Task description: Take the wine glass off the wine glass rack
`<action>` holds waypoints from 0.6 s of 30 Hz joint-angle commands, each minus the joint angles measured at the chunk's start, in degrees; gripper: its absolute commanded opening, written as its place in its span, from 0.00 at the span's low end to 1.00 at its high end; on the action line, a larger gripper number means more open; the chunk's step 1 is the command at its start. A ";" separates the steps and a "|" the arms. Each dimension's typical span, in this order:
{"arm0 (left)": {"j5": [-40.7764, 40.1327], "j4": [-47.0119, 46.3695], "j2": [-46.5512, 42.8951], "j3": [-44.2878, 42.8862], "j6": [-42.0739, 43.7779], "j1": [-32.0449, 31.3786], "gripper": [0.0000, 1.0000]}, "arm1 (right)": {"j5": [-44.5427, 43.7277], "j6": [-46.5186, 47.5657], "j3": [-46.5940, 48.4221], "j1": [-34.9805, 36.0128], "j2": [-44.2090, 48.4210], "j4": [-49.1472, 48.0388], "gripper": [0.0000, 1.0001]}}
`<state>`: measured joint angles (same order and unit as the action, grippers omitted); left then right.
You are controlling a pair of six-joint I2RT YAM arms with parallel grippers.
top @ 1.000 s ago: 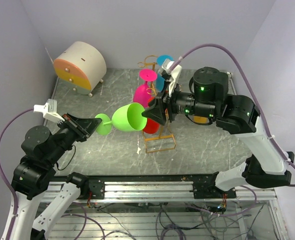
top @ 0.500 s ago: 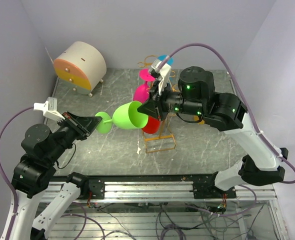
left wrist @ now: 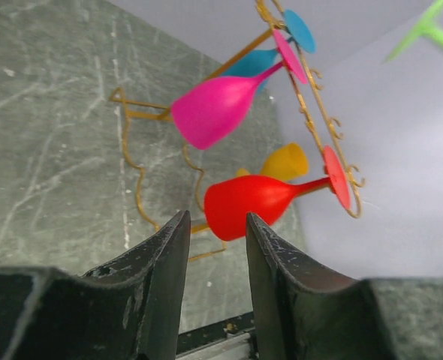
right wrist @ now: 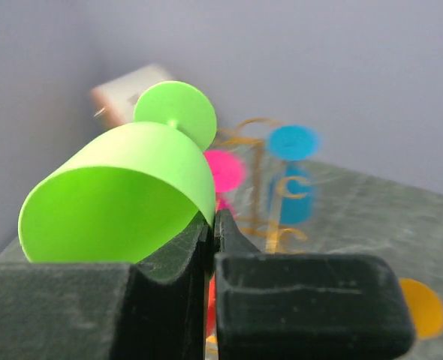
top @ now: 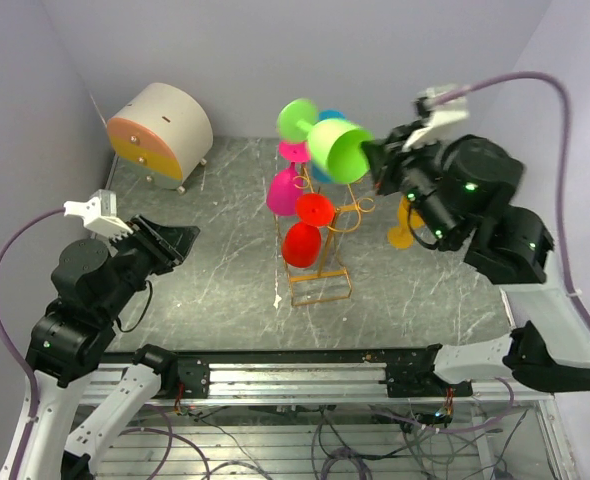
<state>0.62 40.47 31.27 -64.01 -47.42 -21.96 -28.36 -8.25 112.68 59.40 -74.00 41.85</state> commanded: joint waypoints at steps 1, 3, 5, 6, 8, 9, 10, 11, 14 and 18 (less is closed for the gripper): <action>-6.85 1.11 1.86 0.12 7.49 -0.28 0.45 | -29.41 11.77 -5.03 -0.62 4.48 -14.77 0.00; -8.61 0.79 2.03 1.49 9.72 -0.28 0.44 | -37.85 23.46 -10.62 -1.57 5.82 -27.12 0.00; -10.40 -0.11 2.13 3.35 12.02 -0.28 0.44 | -39.88 31.40 -14.04 -4.02 5.95 -37.11 0.00; -11.33 -0.47 2.18 4.27 12.66 -0.28 0.43 | -39.89 33.43 -14.28 -6.13 5.40 -39.42 0.00; -12.86 -1.32 2.13 6.28 14.39 -0.28 0.43 | -37.15 30.52 -10.53 -11.08 1.46 -34.84 0.00; -13.63 -1.62 2.14 7.31 14.98 -0.28 0.42 | -35.54 28.36 -8.40 -14.06 -0.66 -31.24 0.00; -14.28 -1.93 2.21 8.24 15.55 -0.28 0.42 | -33.63 25.60 -5.62 -17.05 -3.00 -26.20 0.00; -14.69 -2.39 2.28 9.14 16.14 -0.28 0.42 | -30.79 21.63 -2.32 -20.80 -5.93 -20.89 0.00; -15.50 -3.34 2.32 11.44 17.05 -0.24 0.41 | -14.56 7.42 8.18 -36.80 -15.18 -5.87 0.00; -15.90 -4.06 1.51 14.33 17.47 -0.28 0.40 | 9.72 -8.78 15.92 -57.16 -26.22 8.19 0.00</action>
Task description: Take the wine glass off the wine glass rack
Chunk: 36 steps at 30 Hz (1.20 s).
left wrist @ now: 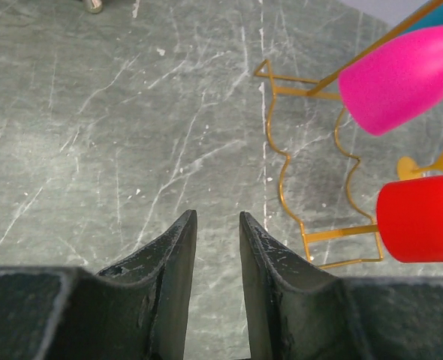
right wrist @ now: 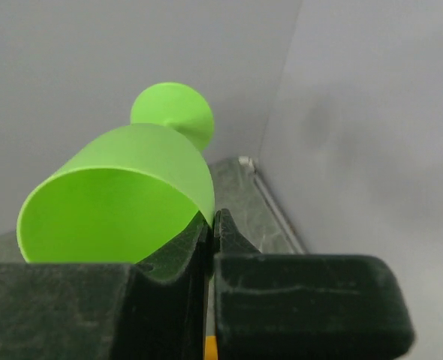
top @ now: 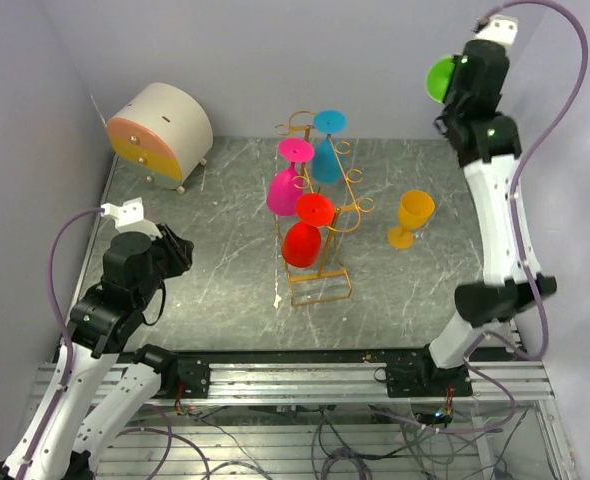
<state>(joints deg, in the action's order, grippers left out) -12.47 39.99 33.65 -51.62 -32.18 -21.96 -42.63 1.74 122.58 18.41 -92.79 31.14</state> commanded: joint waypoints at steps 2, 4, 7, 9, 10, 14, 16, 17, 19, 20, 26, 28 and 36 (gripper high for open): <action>-2.81 -3.67 -1.73 3.36 2.17 -0.28 0.39 | 31.88 -23.17 5.00 -23.08 -10.40 21.07 0.00; -2.80 -4.52 -2.84 4.43 2.11 -0.28 0.39 | 36.40 -26.11 -0.65 -27.58 -10.78 20.24 0.00; -3.21 -4.66 -3.85 4.58 2.31 -0.25 0.40 | 39.50 -28.24 -8.89 -31.62 -9.23 18.41 0.00; -3.40 -4.45 -4.03 4.64 2.58 -0.28 0.40 | 39.64 -28.51 -14.09 -32.57 -7.46 17.25 0.00; -3.30 -4.40 -3.96 4.52 2.81 -0.28 0.40 | 39.61 -28.45 -16.81 -32.69 -6.52 16.63 0.00; -3.13 -4.00 -3.42 4.25 2.96 -0.26 0.40 | 40.87 -27.82 -26.30 -32.74 -2.34 14.22 0.00; -2.71 -4.10 -3.45 4.26 3.00 -0.28 0.39 | 39.82 -27.77 -30.92 -32.74 -0.17 12.70 0.00; -2.70 -4.12 -3.56 4.29 3.00 -0.28 0.39 | 39.57 -28.09 -32.65 -32.83 0.52 12.33 0.00; -2.65 -3.98 -3.89 4.25 2.92 -0.24 0.39 | 38.75 -28.22 -34.46 -32.87 1.42 12.18 0.00; -2.69 -3.81 -4.07 4.18 2.92 -0.28 0.39 | 37.70 -28.42 -35.37 -32.83 1.79 11.97 0.00; -3.26 -3.73 -6.48 4.42 2.56 -0.28 0.39 | 35.82 -27.62 -36.19 -32.83 0.79 13.36 0.00; -3.50 -3.44 -6.82 4.34 2.48 -0.28 0.39 | 34.66 -27.29 -36.66 -32.83 0.72 14.11 0.00; -3.44 -3.17 -7.19 4.29 2.39 -0.43 0.39 | 32.48 -27.12 -40.82 -32.83 2.77 14.00 0.00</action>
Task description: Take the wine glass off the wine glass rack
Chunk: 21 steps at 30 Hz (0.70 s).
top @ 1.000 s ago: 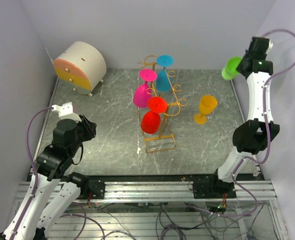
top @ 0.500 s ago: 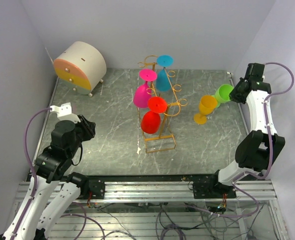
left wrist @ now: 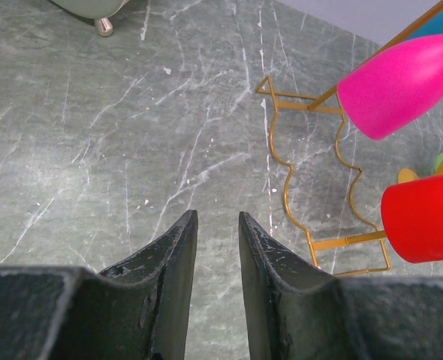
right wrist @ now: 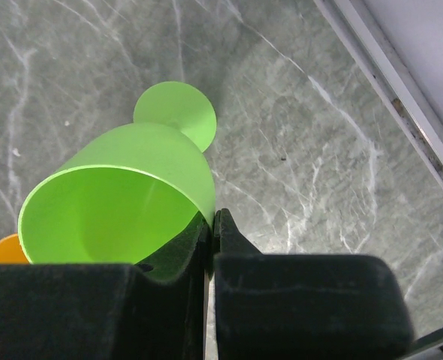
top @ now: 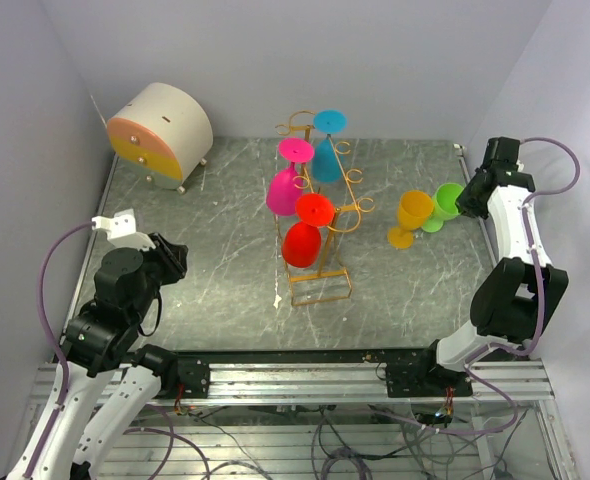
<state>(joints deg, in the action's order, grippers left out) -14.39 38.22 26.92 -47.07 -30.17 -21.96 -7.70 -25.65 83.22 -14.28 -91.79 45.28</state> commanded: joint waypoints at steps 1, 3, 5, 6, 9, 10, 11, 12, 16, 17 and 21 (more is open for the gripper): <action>-1.45 -1.44 -0.57 -0.23 0.36 -0.44 0.39 | -2.40 0.36 -1.74 -0.13 1.71 -0.08 0.00; -1.43 -1.43 -0.71 -0.24 0.34 -0.46 0.39 | -2.06 0.76 -2.21 -0.17 1.64 -0.05 0.00; -1.58 -1.31 -0.96 -0.39 0.29 -0.54 0.39 | -2.19 1.00 -2.32 -0.18 1.47 0.15 0.00; -1.73 -1.23 -1.12 -0.37 0.21 -0.57 0.39 | -2.23 1.14 -2.42 -0.17 1.44 0.10 0.00; -1.99 -1.17 -1.43 -0.30 0.20 -0.85 0.39 | -2.10 1.34 -2.74 -0.20 1.45 0.26 0.00; -2.04 -1.13 -1.52 -0.29 0.14 -0.85 0.39 | -2.06 1.40 -2.87 -0.20 1.55 0.28 0.00; -2.12 -1.13 -1.46 -0.32 0.12 -0.86 0.39 | -2.19 1.37 -2.96 -0.14 1.57 0.39 0.00; -2.13 -1.13 -1.40 -0.28 0.12 -0.89 0.39 | -2.30 1.25 -3.04 -0.13 1.65 0.38 0.00; -2.21 -1.04 -1.12 -0.40 0.11 -0.96 0.39 | -1.68 1.43 -3.38 -0.21 1.59 0.33 0.00; -2.22 -0.96 -1.20 -0.45 0.11 -0.96 0.39 | -1.48 1.43 -3.33 -0.21 1.50 0.34 0.00; -2.34 -0.95 -1.26 -0.34 0.04 -0.98 0.39 | -0.60 1.32 -3.11 -0.13 1.44 0.38 0.07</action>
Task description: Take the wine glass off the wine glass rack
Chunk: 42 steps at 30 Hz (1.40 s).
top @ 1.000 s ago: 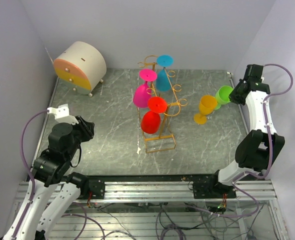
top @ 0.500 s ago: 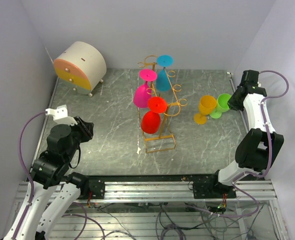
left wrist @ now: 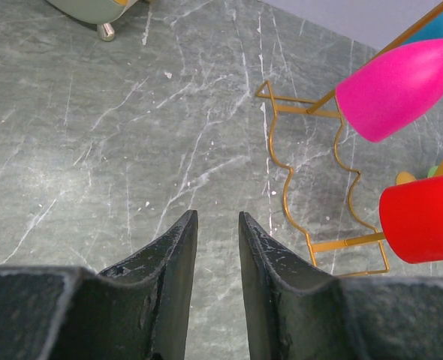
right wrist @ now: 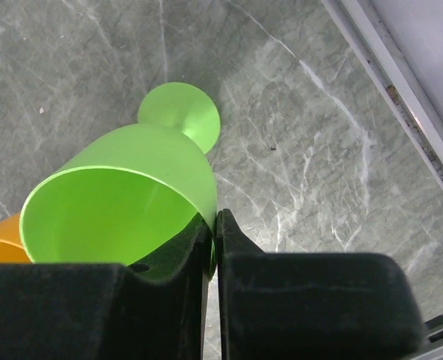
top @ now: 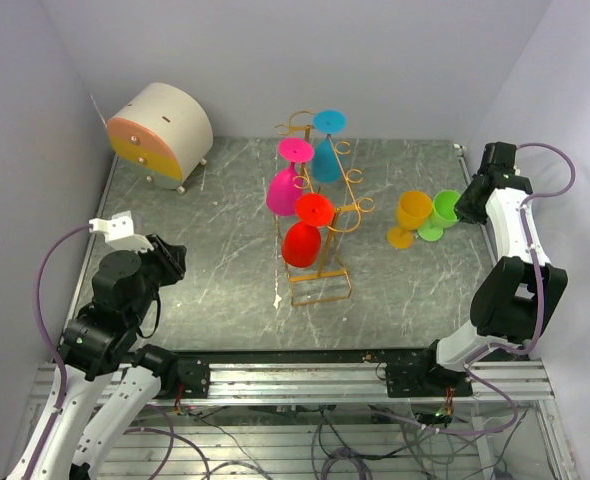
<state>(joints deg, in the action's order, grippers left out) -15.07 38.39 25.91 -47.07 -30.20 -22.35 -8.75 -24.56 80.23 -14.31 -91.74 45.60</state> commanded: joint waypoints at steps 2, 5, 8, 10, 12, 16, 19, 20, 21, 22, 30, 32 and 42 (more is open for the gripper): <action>-1.78 -1.13 -0.43 -0.39 -0.02 -0.59 0.40 | 0.32 0.37 0.28 -0.11 1.83 -0.02 0.15; -1.96 -1.09 -0.40 -0.32 -0.12 -0.61 0.40 | -0.66 0.49 1.50 -0.12 2.69 0.30 0.28; -2.19 -0.99 -0.38 -0.36 -0.30 -0.63 0.40 | -1.26 0.24 3.16 -0.11 3.82 0.89 0.44; -2.33 -0.95 -0.42 -0.35 -0.43 -0.65 0.40 | -1.18 -0.12 4.34 -0.11 5.31 1.12 0.45; -2.46 -0.95 -0.53 -0.31 -0.48 -0.68 0.40 | -0.33 -0.78 6.11 -0.11 6.81 1.43 0.45; -2.76 -0.87 -0.20 -0.26 -0.63 -0.76 0.40 | 8.62 -1.72 11.19 0.02 9.87 -0.18 0.47; -3.02 -0.78 0.25 -0.37 -0.72 -0.77 0.40 | 25.71 -3.98 14.82 1.02 9.51 -4.68 0.45; -3.08 -0.70 0.30 -0.43 -0.74 -0.77 0.40 | 32.04 -5.05 16.05 1.83 8.53 -6.54 0.44; -3.04 -0.69 0.36 -0.40 -0.74 -0.77 0.40 | 37.96 -6.24 17.27 2.86 7.25 -8.42 0.44; -3.04 -0.69 0.32 -0.45 -0.74 -0.76 0.40 | 42.81 -7.88 18.96 4.22 5.88 -10.87 0.44; -3.85 -0.52 -0.81 -0.38 -1.14 -1.10 0.40 | 54.37 -8.88 38.15 15.20 -11.27 -12.11 0.49; -4.33 -0.36 -0.94 -0.38 -1.30 -1.19 0.40 | 54.41 -8.83 41.60 16.20 -14.58 -11.88 0.49; -6.01 0.36 -0.61 -0.52 -2.04 -1.69 0.40 | 61.11 -12.08 43.61 17.50 -20.69 -17.82 0.48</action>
<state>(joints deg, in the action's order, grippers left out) -18.94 39.18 25.50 -47.07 -31.59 -23.42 47.86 -34.81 121.73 2.61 -112.40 31.90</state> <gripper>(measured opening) 0.397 0.487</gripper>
